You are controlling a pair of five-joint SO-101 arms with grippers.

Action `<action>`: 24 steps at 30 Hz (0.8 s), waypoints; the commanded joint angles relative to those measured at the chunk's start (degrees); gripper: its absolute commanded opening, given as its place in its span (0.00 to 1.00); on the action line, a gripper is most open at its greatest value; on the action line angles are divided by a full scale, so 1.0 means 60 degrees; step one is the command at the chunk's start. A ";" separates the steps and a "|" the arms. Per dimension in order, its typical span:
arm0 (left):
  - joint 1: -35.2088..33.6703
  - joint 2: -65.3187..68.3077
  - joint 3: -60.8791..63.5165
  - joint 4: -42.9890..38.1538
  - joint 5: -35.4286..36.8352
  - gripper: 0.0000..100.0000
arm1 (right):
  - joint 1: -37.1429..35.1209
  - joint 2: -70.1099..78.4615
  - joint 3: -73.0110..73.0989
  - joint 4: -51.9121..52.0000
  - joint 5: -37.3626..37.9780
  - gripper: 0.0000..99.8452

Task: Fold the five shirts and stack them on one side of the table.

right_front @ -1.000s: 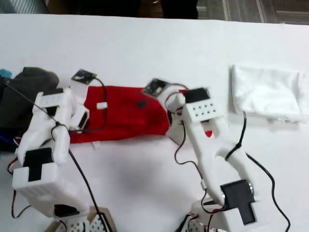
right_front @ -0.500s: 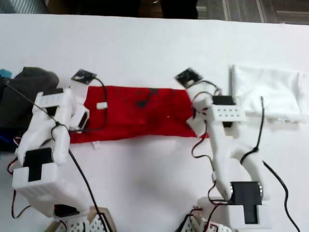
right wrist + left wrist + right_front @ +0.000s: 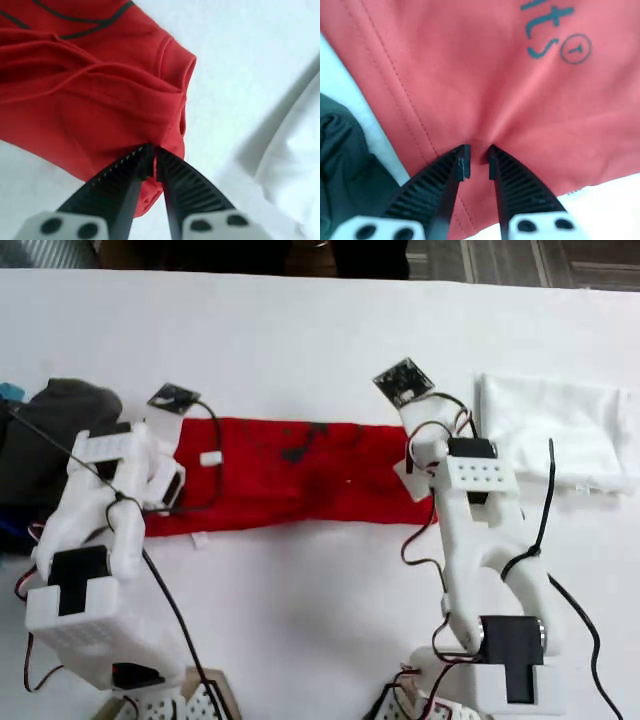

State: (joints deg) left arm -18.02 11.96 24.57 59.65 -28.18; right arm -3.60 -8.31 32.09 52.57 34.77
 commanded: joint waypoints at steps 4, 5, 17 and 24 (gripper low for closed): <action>-0.0205 0.0059 0.0051 -0.0264 -0.0044 0.09 | -0.1458 -0.0608 -0.0484 0.1473 -0.0835 0.02; -0.0205 0.0059 0.0051 -0.0264 -0.0044 0.09 | -0.1780 -0.0579 -0.0484 0.1458 -0.0967 0.02; -0.0205 0.0059 0.0051 -0.0264 -0.0044 0.09 | -0.3231 0.0403 -0.0484 -0.0593 -0.1568 0.02; -0.0205 0.0059 0.0051 -0.0264 -0.0044 0.09 | -0.3289 0.2454 -0.2081 -0.1223 -0.1597 0.02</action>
State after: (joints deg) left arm -18.02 11.96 24.57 59.65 -28.18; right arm -23.47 3.74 26.46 46.07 25.71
